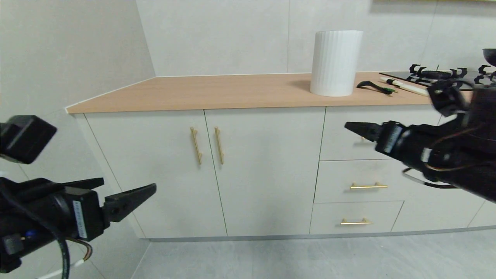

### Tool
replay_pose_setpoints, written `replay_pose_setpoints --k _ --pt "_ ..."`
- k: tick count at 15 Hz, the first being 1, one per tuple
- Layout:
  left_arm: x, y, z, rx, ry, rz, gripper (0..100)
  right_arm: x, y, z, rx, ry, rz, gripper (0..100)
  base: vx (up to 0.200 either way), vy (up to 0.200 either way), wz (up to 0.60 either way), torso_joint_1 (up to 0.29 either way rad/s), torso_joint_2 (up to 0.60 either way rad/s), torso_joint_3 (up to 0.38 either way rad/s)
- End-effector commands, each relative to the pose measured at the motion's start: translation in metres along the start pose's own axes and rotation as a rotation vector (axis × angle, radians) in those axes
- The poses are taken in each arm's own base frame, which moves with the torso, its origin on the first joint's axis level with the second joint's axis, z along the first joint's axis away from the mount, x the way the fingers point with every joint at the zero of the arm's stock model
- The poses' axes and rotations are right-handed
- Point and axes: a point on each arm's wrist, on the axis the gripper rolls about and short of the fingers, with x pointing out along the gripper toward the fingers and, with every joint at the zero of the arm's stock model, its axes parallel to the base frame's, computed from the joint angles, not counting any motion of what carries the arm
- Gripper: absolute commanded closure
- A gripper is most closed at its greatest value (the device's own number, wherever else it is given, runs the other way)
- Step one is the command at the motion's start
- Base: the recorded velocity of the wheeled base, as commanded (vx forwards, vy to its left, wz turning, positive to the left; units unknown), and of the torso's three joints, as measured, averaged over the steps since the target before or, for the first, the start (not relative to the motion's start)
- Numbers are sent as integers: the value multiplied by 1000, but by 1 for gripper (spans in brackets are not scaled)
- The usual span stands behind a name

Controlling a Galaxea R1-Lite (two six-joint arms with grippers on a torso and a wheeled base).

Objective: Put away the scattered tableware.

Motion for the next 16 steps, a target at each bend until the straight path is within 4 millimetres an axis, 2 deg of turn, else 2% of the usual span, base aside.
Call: replay_pose_setpoints --k 1,2,4,6,7,8,11,13,14,16 --pt "-30 9 1 1 -105 9 0 -141 -22 8 -170 -237 84 0 0 0 0 0 0 0" --pt "-43 14 -7 14 -137 37 0 -169 -31 4 -210 -254 59 0 0 0 0 0 0 0" --pt "-65 25 -27 85 -185 125 0 -210 -46 -9 -257 -237 -15 0 0 0 0 0 0 0" --pt "-93 37 -53 108 -265 186 0 -246 -56 -27 -258 -275 -129 0 0 0 0 0 0 0" --pt "-99 39 -59 106 -284 190 0 -254 -57 -31 -257 -288 -141 0 0 0 0 0 0 0" --pt "-111 43 -78 97 -318 205 0 -274 -61 -45 -269 -319 -179 0 0 0 0 0 0 0" --pt "-123 49 -131 117 -336 302 0 -286 -69 -82 -277 -312 -313 0 0 0 0 0 0 0" --pt "-127 49 -142 108 -372 340 0 -286 -71 -91 -279 -324 -338 0 0 0 0 0 0 0" --pt "-131 49 -150 89 -418 352 0 -288 -74 -107 -288 -364 -377 0 0 0 0 0 0 0" --pt "-125 49 -157 13 -408 393 0 -275 -89 -124 -294 -295 -460 0 0 0 0 0 0 0"
